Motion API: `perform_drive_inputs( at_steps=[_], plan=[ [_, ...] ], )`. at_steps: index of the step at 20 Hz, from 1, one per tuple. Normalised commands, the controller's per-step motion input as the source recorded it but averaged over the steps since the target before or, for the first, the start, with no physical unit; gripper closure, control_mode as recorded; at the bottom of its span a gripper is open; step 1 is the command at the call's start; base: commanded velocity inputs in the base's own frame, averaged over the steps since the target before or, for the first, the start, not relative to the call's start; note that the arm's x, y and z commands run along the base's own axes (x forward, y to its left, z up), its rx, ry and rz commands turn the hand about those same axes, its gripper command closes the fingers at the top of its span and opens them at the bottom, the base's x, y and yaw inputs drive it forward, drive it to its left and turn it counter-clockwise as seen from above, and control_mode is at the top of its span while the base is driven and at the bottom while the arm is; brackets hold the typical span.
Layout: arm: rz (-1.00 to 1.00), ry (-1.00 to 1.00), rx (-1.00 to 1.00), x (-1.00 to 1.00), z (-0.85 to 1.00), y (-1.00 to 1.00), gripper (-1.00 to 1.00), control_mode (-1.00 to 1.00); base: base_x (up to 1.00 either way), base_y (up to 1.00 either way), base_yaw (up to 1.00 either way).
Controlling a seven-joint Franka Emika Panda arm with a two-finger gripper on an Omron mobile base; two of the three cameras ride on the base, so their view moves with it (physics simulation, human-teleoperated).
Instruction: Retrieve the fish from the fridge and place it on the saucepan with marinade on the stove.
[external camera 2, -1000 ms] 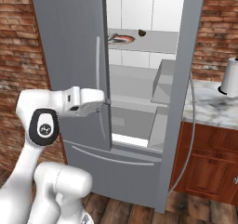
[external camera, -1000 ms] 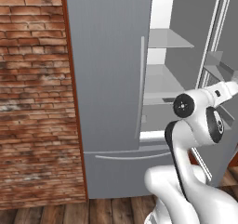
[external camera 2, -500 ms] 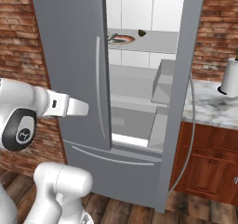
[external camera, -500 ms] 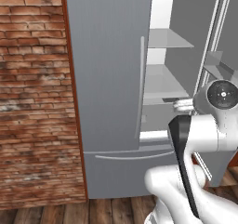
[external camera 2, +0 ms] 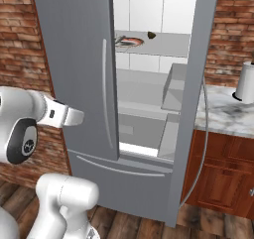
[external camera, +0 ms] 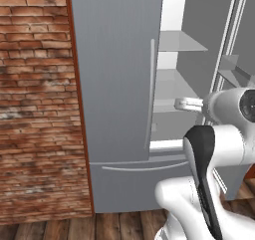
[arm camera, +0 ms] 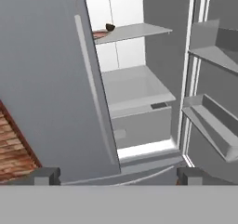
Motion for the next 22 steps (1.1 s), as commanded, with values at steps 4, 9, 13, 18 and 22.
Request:
perform_drive_inputs(
  at_steps=[4,9,13,18,22],
  plan=[
    [0.00,-0.30,0.06,0.12,0.07,0.03,-1.00,-1.00,0.00,0.00,0.00],
    [0.00,-0.17,0.00,0.25,0.09,0.04,-1.00,-1.00,0.00,0.00,0.00],
    [0.01,-0.03,0.00,0.30,0.05,0.03,-1.00,-1.00,0.00,0.00,0.00],
    [0.03,0.00,0.00,0.41,0.00,0.00,-1.00,-1.00,0.00,0.00,0.00],
    [0.03,-0.04,-0.01,0.38,0.00,0.00,-1.00,-1.00,0.00,0.00,0.00]
  ],
)
